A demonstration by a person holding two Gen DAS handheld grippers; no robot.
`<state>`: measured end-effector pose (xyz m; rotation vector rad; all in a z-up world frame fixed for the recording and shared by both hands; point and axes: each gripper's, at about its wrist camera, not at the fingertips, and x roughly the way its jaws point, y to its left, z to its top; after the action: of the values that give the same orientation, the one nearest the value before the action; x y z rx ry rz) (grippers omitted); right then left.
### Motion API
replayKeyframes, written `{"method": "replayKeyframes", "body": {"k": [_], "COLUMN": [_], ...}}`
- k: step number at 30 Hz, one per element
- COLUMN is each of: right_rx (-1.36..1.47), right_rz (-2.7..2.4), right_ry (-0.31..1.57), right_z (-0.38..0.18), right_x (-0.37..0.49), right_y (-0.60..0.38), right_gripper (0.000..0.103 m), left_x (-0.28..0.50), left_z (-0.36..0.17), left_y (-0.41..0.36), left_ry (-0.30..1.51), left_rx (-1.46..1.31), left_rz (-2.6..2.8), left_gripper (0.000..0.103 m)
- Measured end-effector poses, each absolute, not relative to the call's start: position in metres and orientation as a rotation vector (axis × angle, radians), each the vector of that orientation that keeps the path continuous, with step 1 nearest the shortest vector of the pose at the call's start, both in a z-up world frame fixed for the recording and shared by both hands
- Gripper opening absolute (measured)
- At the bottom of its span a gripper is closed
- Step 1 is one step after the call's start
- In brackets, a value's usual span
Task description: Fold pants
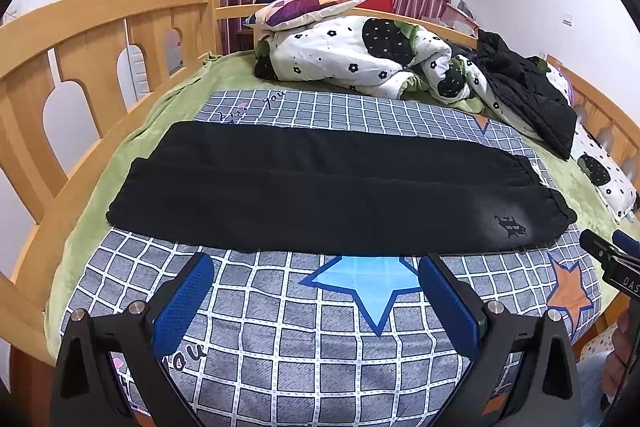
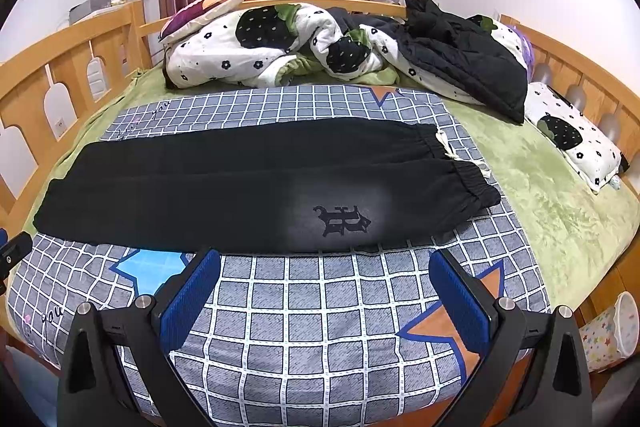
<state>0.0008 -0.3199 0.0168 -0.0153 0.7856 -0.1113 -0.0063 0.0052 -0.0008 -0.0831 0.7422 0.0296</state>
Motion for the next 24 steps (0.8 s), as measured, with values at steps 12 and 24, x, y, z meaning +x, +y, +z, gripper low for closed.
{"method": "replayKeyframes", "body": {"k": [12, 24], "right_rx": [-0.017, -0.017], "right_rz": [-0.113, -0.114], "right_ry": [0.783, 0.779], "right_z": [0.0169, 0.0182], "right_x": [0.0002, -0.0013], "right_y": [-0.3194, -0.3189], "right_gripper": [0.102, 0.102], "left_x": [-0.0066, -0.006], "left_z": [0.0001, 0.0015], "left_y": [0.005, 0.0037], "left_ry": [0.746, 0.747], "left_rx": [-0.08, -0.078], "left_rz": [0.033, 0.032], "left_gripper": [0.103, 0.103]}}
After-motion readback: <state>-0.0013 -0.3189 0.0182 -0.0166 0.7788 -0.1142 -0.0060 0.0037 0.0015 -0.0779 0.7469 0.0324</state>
